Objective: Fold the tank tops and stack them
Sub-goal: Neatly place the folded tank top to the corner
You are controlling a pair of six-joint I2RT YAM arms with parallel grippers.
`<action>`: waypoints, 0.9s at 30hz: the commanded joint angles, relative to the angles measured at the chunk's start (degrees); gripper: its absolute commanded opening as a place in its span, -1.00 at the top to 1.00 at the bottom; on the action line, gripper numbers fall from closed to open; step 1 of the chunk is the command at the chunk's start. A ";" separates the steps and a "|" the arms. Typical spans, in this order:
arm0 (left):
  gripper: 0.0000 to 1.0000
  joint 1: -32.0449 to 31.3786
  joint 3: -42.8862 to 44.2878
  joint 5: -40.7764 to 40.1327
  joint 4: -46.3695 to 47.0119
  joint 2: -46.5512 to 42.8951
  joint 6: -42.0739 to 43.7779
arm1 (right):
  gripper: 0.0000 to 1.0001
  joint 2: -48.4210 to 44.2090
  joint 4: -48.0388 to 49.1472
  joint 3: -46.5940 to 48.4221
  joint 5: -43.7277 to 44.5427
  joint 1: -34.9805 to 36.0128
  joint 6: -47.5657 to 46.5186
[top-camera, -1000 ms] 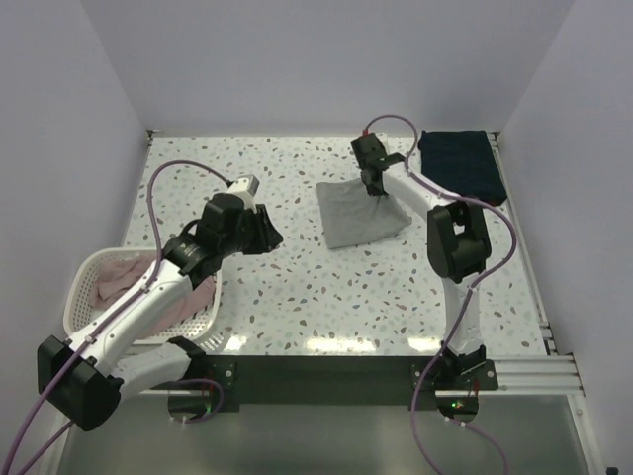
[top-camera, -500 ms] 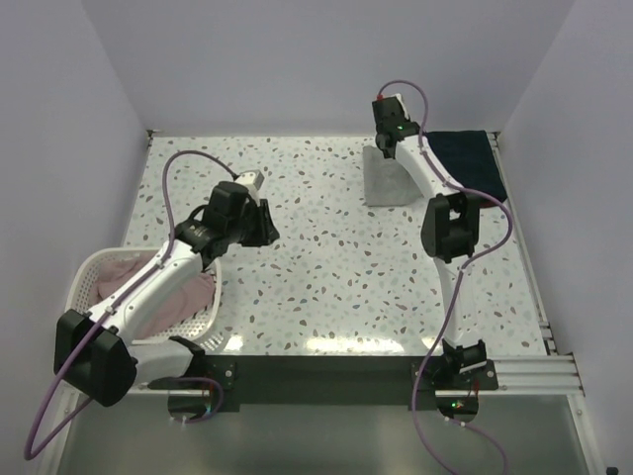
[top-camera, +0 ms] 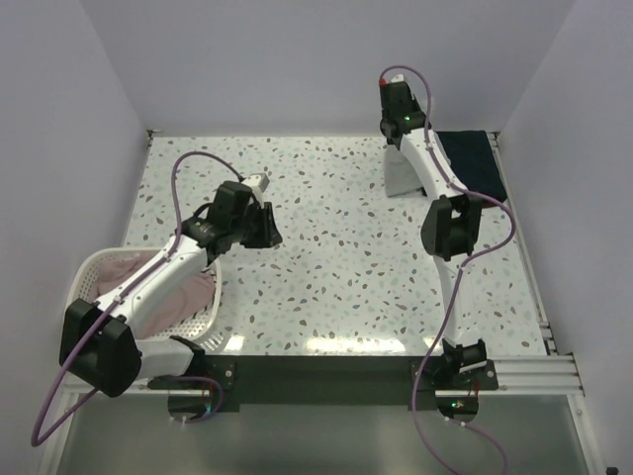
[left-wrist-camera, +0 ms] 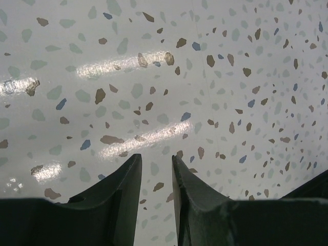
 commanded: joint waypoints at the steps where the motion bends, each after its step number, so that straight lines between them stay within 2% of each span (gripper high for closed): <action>1: 0.31 0.84 2.15 1.68 1.28 0.24 1.05 | 1.00 -1.31 3.77 2.71 3.24 -0.50 -5.99; 15: 0.31 1.19 2.59 2.29 0.84 1.30 1.31 | 1.00 -4.22 9.22 0.69 1.66 -3.31 -9.68; 27: 0.32 1.37 2.59 2.82 0.92 2.26 1.49 | 1.00 -6.94 10.62 -3.79 -0.80 -7.88 -8.02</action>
